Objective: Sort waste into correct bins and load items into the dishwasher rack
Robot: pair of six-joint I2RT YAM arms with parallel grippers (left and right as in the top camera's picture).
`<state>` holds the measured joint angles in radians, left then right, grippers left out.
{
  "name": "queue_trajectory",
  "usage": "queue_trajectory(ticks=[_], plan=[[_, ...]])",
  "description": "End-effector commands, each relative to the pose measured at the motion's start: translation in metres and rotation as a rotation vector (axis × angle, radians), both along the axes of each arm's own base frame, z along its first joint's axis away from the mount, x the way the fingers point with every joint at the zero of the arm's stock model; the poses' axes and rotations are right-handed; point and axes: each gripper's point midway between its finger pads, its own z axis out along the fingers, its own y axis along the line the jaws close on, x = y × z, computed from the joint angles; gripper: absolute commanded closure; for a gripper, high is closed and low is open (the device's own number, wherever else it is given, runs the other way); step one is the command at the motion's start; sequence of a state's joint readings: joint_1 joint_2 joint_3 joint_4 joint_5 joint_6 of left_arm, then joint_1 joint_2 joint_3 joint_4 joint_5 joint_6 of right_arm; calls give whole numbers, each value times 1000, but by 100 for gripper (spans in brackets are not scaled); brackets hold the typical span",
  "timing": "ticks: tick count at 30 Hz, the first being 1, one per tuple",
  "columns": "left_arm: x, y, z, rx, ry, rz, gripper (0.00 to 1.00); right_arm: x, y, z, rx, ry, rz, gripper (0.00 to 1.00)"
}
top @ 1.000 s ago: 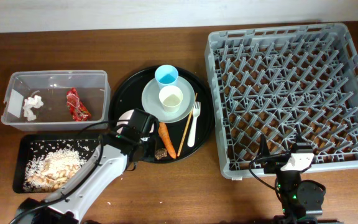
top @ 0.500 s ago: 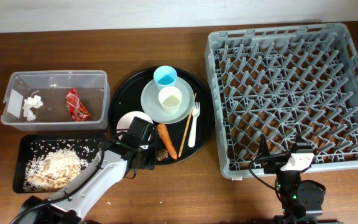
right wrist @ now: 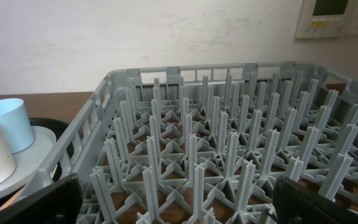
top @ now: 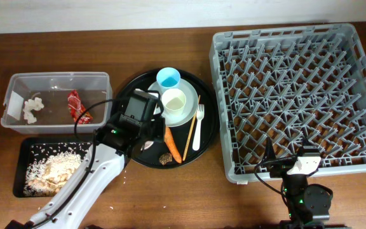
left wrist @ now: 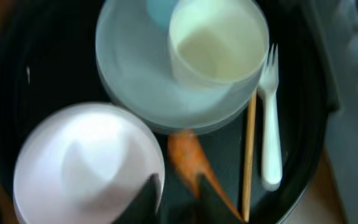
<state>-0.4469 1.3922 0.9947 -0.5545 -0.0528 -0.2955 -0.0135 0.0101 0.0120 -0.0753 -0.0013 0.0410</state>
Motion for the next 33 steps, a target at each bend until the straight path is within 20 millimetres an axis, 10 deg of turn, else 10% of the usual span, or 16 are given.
queue_trajectory(ticks=[1, 4, 9, 17, 22, 26, 33], plan=[[31, -10, 33, -54, -157, 17, 58, 0, -3, -3, -8, 4, -12, 1], [45, -9, 36, -45, -209, 45, 49, 0, -3, -3, -8, 4, -12, 1], [46, -10, 37, -47, -213, 45, 1, 0, -3, -3, -8, 4, -12, 1], [53, -14, 66, -94, -235, 79, 27, -3, 15, 32, 139, -76, 85, 1], [51, -13, 81, -101, -210, 100, 29, -16, 12, 142, 137, -79, 67, 1], [55, -21, 43, -133, -90, 149, 38, 2, 17, 196, 155, 163, 82, 1], [69, -31, -32, -85, 44, 163, 43, 31, 24, 146, 182, 427, 101, 1]])
